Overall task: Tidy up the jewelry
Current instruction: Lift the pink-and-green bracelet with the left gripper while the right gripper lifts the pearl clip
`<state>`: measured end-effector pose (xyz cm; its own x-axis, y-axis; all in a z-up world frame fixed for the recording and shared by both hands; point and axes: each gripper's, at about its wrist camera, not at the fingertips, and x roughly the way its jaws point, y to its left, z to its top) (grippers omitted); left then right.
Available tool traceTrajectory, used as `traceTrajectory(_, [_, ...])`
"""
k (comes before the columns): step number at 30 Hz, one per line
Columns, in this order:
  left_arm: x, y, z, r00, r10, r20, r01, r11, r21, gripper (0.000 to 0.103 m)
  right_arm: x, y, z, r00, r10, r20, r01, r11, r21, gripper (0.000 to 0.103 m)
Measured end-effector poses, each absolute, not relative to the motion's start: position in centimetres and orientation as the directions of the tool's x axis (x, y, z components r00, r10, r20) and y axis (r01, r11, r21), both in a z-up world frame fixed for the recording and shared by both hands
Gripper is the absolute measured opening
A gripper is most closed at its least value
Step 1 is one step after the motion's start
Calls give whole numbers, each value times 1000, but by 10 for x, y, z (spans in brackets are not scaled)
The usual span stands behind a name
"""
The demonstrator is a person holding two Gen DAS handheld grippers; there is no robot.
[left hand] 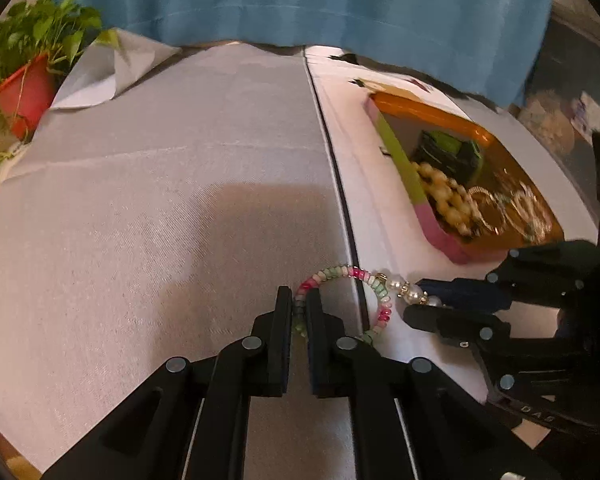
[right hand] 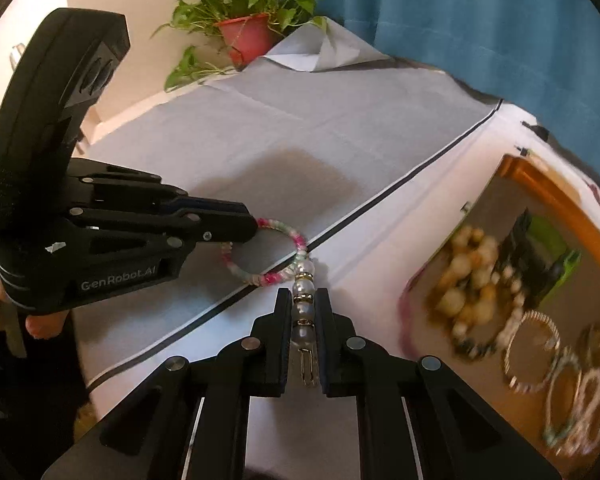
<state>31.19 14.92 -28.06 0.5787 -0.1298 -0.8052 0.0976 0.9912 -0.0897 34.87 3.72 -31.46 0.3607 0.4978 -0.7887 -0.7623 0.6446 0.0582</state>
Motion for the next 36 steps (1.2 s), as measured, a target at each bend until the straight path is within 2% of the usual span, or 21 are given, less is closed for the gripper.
traceTrajectory(1, [310,145,-281,589,-116,-800,108,992,-64,14,345,36,-315,363,497,-789,-762,645,56,14])
traceTrajectory(4, [311,137,-282,610,-86,-788,123,992,-13,22,339,35,-315,351,508,-786,-782,621,52,27])
traceTrajectory(6, [314,136,-284,627,-73,-775,121,993,5,30,335,39,-316,340,514,-788,-800,598,45,42])
traceTrajectory(9, [323,137,-284,622,-86,-779,124,992,-10,28,327,47,-318,361,492,-792,-817,577,-14,46])
traceTrajectory(10, [324,137,-284,616,-93,-782,132,991,-14,25,330,48,-318,359,491,-794,-814,581,-9,46])
traceTrajectory(11, [324,136,-284,612,-104,-784,141,990,-22,13,330,45,-318,360,493,-792,-809,587,-2,35])
traceTrajectory(12, [323,135,-283,608,-111,-786,142,989,-31,5,333,44,-318,383,481,-789,-796,605,-17,17])
traceTrajectory(13, [322,135,-283,604,-114,-789,134,990,-40,4,337,40,-318,396,473,-787,-778,628,-13,11])
traceTrajectory(18, [309,129,-276,583,-191,-790,99,981,-165,4,341,18,-314,391,490,-779,-724,687,68,12])
traceTrajectory(21, [294,110,-261,610,-168,-774,113,986,-124,4,329,4,-308,402,519,-754,-697,707,115,12])
traceTrajectory(25, [271,93,-242,627,-200,-753,135,980,-149,4,300,-9,-297,419,518,-746,-667,733,135,12])
traceTrajectory(32, [226,71,-206,670,-263,-695,177,965,-194,4,239,-60,-260,574,451,-683,-515,848,128,12])
traceTrajectory(36, [203,54,-179,705,-275,-654,223,961,-164,4,209,-89,-230,637,427,-642,-457,880,132,12])
